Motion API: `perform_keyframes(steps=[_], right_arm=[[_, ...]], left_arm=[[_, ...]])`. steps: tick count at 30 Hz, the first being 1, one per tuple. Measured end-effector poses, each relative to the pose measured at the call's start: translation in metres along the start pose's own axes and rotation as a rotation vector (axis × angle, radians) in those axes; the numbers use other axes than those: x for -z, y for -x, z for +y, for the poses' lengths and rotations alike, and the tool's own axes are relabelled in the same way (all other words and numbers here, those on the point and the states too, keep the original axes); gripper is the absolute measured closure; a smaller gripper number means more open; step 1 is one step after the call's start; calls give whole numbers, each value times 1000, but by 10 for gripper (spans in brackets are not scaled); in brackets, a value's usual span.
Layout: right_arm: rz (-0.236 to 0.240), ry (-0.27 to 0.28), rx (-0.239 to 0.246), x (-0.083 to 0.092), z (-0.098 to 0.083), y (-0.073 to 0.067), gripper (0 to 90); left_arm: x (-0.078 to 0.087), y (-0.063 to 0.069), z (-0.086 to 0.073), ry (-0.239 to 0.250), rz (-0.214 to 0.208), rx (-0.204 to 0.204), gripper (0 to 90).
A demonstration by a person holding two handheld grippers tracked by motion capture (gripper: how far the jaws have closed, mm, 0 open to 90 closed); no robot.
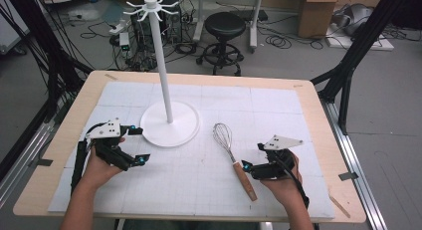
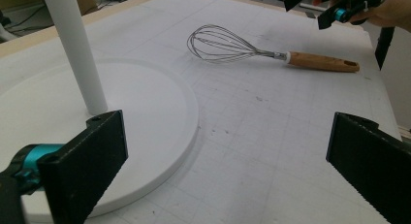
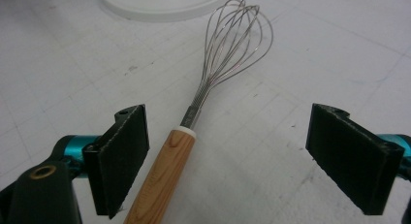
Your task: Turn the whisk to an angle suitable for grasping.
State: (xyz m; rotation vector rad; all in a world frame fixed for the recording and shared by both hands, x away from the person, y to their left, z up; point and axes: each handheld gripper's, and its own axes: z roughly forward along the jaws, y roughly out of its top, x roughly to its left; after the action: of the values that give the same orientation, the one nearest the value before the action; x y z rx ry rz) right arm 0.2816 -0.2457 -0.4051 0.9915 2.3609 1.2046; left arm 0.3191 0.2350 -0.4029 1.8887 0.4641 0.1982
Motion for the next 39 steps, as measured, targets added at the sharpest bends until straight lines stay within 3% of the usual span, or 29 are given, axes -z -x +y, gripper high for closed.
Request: perform_keyframes(steps=[6,12,18,20,28,34,39], right_arm=[[8,-69,14,-13,2,-8,158],[7,-178,39,-26,2,-17,292],[13,-233,50,-34,4,-23,380],[11,-274,65,-39,2,-26,442],[29,-318,73,-44,1,-29,533],[20,-323,60,-44,1,-28,576],[28,-323,81,-43,1,-28,664]], left_arm=[[0,-1,0,-7,-2,-2,17],[-2,-1,-1,-18,2,-1,17],[-2,0,-1,-21,4,-1,17],[-3,-1,-1,-23,0,-3,17],[-5,-1,-2,-35,4,-3,17],[-5,0,-2,-41,4,-3,17],[-5,0,-2,-39,4,-5,17]])
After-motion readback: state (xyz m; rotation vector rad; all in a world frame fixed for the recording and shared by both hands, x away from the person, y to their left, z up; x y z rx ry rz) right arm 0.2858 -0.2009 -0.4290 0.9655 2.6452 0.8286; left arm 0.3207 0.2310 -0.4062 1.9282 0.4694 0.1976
